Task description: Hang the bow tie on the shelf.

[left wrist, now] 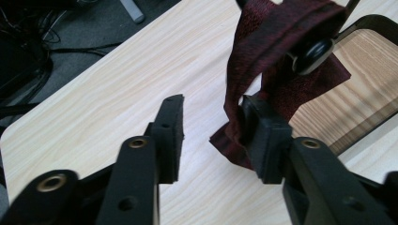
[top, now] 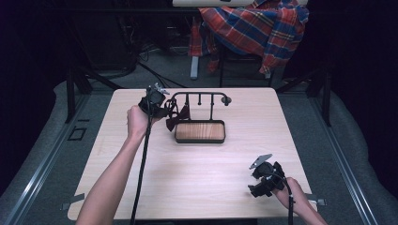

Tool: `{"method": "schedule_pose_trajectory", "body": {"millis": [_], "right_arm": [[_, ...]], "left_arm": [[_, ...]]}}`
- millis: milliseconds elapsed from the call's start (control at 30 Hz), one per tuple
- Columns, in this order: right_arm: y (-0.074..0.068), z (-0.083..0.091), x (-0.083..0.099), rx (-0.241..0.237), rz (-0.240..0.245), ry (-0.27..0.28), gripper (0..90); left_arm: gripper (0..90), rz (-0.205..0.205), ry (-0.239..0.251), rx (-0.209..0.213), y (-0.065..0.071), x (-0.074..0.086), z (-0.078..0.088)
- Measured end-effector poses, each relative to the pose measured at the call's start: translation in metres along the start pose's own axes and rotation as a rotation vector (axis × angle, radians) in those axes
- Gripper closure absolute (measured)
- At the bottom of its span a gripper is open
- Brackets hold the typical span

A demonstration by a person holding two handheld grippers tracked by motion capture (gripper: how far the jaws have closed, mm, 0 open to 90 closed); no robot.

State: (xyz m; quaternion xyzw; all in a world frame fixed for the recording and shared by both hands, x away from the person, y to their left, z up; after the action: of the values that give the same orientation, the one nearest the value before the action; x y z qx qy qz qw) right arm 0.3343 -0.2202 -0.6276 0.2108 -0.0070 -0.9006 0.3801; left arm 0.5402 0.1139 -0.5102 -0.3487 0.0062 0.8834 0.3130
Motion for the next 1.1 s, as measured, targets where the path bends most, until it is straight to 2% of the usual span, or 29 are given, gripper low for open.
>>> {"method": "schedule_pose_trajectory", "body": {"millis": [233, 500, 800, 967, 1100], "right_arm": [[0.001, 0.0, 0.0, 0.004, 0.004, -0.005, 15.2], [0.001, 0.0, 0.001, 0.005, 0.003, -0.008, 15.3], [0.001, 0.0, 0.0, 0.006, 0.002, -0.003, 15.2], [0.001, 0.001, 0.0, 0.009, 0.004, -0.004, 15.2], [0.001, 0.001, 0.0, 0.006, 0.003, -0.004, 15.2]], "left_arm": [[50.5, -0.002, -0.001, -0.007, -0.002, 0.003, 0.007], [48.5, -0.004, 0.019, -0.001, -0.002, 0.001, 0.017], [33.6, 0.011, 0.042, 0.003, -0.003, 0.004, 0.027], [22.4, 0.021, 0.059, 0.027, -0.001, 0.007, 0.035], [18.6, 0.019, 0.072, 0.042, 0.001, 0.011, 0.043]]}}
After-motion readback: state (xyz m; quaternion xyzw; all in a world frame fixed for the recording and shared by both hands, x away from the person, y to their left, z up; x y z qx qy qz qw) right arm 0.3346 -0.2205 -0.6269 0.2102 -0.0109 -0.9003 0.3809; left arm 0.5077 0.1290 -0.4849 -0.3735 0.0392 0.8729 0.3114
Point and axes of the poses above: each handheld gripper's, and its own axes: z roughly backward along the jaws, x roughly out of its underside, y roughly to its right, the point moved 10 cm from there along -z, roughly forward along the jaws, and after that the axes turned 1 degree about z, right-handed, at the moved point
